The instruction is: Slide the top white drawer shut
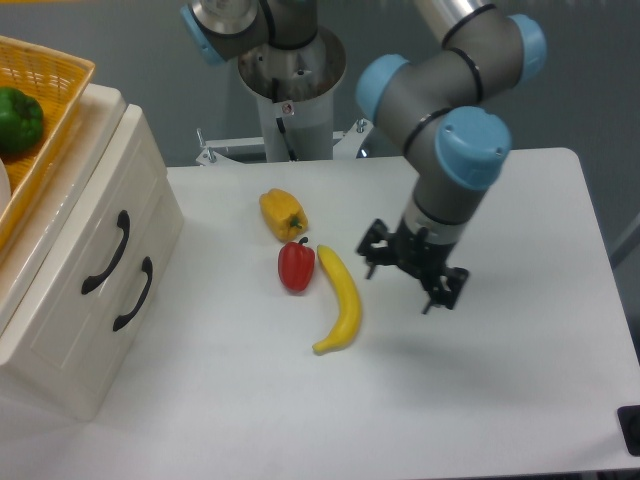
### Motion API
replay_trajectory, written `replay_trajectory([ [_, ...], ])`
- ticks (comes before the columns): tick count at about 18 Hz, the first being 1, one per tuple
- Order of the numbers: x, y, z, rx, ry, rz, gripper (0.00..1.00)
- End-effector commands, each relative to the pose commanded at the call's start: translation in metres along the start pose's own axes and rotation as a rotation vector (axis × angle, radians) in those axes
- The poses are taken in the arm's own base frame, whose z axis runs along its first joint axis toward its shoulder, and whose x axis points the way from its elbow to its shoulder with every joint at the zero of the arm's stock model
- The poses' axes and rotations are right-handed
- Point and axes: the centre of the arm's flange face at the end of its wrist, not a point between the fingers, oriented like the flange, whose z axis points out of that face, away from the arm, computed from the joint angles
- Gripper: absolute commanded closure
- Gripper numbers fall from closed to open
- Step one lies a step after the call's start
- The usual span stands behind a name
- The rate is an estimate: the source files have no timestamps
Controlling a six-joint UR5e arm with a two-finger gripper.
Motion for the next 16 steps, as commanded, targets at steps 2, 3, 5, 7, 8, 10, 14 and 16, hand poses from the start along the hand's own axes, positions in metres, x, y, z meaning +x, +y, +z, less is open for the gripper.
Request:
replay_trajectory([
  [2, -0.012, 0.002, 0.005, -0.023, -0.033, 0.054, 0.00],
  [3, -0.018, 0.010, 0.004, -0.030, -0.053, 0.079, 0.00],
  [5, -0.029, 0.030, 0.005, -0.036, -0.058, 0.134, 0.00],
  [7, -0.040, 0.056, 0.005, -0.039, -0.057, 0.142, 0.00],
  [8, -0.046, 0.065, 0.005, -0.040, -0.058, 0.141, 0.00],
  [10, -0.054, 0.067, 0.010, -0.044, -0.057, 0.142, 0.00],
  [14, -0.066, 0.076, 0.025, -0.138, -0.047, 0.139, 0.00],
  [16, -0.069, 0.077, 0.029, -0.141, -0.042, 0.140, 0.00],
])
